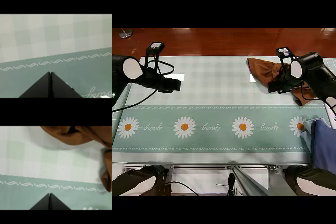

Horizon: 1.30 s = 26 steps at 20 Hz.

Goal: Fold the shirts.

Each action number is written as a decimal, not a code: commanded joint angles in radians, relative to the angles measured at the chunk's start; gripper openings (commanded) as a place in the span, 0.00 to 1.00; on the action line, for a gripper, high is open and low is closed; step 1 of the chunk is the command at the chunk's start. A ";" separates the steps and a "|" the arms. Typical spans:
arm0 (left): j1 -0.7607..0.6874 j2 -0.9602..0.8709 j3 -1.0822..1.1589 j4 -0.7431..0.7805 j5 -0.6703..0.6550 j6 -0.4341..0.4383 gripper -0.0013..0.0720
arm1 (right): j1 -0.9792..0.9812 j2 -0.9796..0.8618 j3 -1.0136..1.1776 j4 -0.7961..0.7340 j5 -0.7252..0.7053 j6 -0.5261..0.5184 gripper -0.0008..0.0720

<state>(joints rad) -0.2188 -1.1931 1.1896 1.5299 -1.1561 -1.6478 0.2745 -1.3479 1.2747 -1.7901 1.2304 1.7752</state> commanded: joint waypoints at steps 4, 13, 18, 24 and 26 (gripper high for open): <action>0.000 0.000 0.000 0.000 0.000 0.000 0.05 | 0.001 -0.001 0.000 0.000 0.000 0.000 0.05; 0.000 -0.002 0.000 0.000 0.011 0.000 0.05 | 0.001 -0.001 0.000 0.000 -0.002 0.000 0.05; 0.000 -0.009 0.000 0.000 0.141 0.000 0.05 | 0.002 -0.001 0.000 0.011 -0.193 0.001 0.05; 0.002 -0.052 0.000 0.023 0.422 -0.004 0.97 | -0.092 -0.045 0.012 -0.281 -0.652 0.173 0.88; 0.003 -0.054 0.000 0.023 0.439 -0.004 0.97 | -0.190 -0.132 0.069 -0.269 -0.673 0.267 0.88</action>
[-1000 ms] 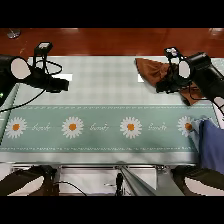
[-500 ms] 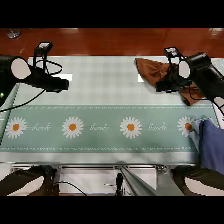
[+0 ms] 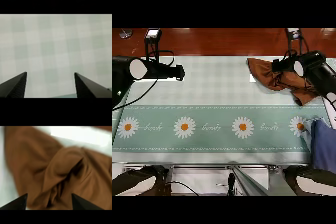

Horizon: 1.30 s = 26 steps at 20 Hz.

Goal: Fold the shirts.

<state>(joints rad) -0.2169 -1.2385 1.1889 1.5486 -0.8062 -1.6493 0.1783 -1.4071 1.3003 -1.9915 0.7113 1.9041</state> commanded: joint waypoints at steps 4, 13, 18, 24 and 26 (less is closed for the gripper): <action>0.000 -0.021 0.000 0.004 0.060 -0.002 0.97 | -0.245 -0.296 0.193 0.103 0.006 0.083 0.88; -0.003 -0.097 -0.001 -0.027 -0.131 -0.006 0.97 | -0.315 -0.528 0.357 0.400 0.214 -0.055 0.75; 0.029 -0.064 0.002 -0.026 -0.344 0.124 0.97 | -0.314 -0.513 0.444 0.598 0.375 -0.240 0.05; 0.087 0.225 -0.183 -0.326 -0.411 0.237 0.97 | -0.259 -0.196 0.668 0.671 0.291 -0.333 0.05; 0.069 0.346 -0.315 -0.380 -0.352 0.232 0.97 | -0.217 -0.084 0.744 0.674 0.285 -0.371 0.05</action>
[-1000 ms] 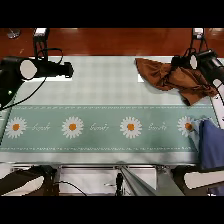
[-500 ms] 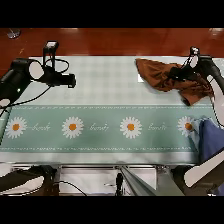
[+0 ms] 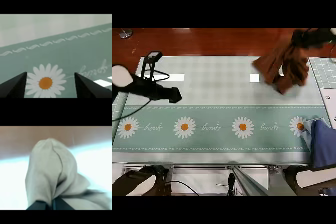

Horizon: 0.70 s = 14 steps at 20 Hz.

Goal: Fold the shirts.

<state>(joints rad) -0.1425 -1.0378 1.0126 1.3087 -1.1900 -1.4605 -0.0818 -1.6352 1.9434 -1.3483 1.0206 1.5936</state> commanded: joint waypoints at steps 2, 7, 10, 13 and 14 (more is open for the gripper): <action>-0.009 0.241 -0.216 -0.182 0.028 0.001 0.97 | 0.098 0.267 0.115 0.035 -0.014 -0.092 0.05; -0.008 0.369 -0.267 -0.222 0.118 0.001 0.97 | 0.297 0.466 0.115 0.062 0.056 -0.226 0.05; -0.008 0.369 -0.267 -0.229 0.152 0.001 0.97 | 0.437 0.499 0.093 0.065 0.149 -0.240 0.05; -0.007 0.369 -0.267 -0.218 0.187 0.006 0.97 | 0.576 0.495 -0.001 0.064 0.284 -0.254 0.05; -0.006 0.369 -0.266 -0.201 0.199 0.009 0.97 | 0.621 0.496 -0.058 0.064 0.318 -0.259 0.05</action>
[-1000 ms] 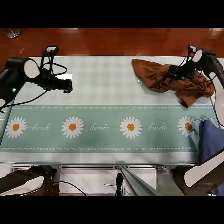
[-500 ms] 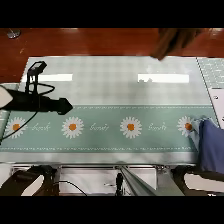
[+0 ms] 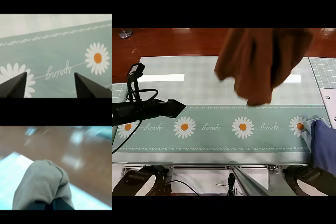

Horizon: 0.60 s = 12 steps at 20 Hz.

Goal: Fold the shirts.

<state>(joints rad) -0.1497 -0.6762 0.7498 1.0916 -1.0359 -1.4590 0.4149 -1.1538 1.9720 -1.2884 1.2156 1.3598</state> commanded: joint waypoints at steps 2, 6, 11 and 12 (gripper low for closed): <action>0.014 0.007 -0.001 0.038 0.061 0.008 0.97 | 0.208 0.014 -0.227 0.031 0.145 -0.030 0.05; 0.043 0.007 -0.001 0.037 0.059 0.007 0.97 | 0.325 -0.004 -0.606 0.039 0.002 0.071 0.05; 0.043 0.002 -0.002 0.025 0.068 -0.006 0.97 | 0.341 -0.114 -0.885 0.274 -0.206 0.134 0.05; 0.043 -0.004 -0.002 0.008 0.073 -0.021 0.97 | 0.341 -0.136 -0.890 0.298 -0.208 0.137 0.09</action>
<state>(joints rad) -0.1085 -0.6735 0.7483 1.1213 -0.9745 -1.4559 0.7403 -1.2324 1.1931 -1.1267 1.0870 1.4715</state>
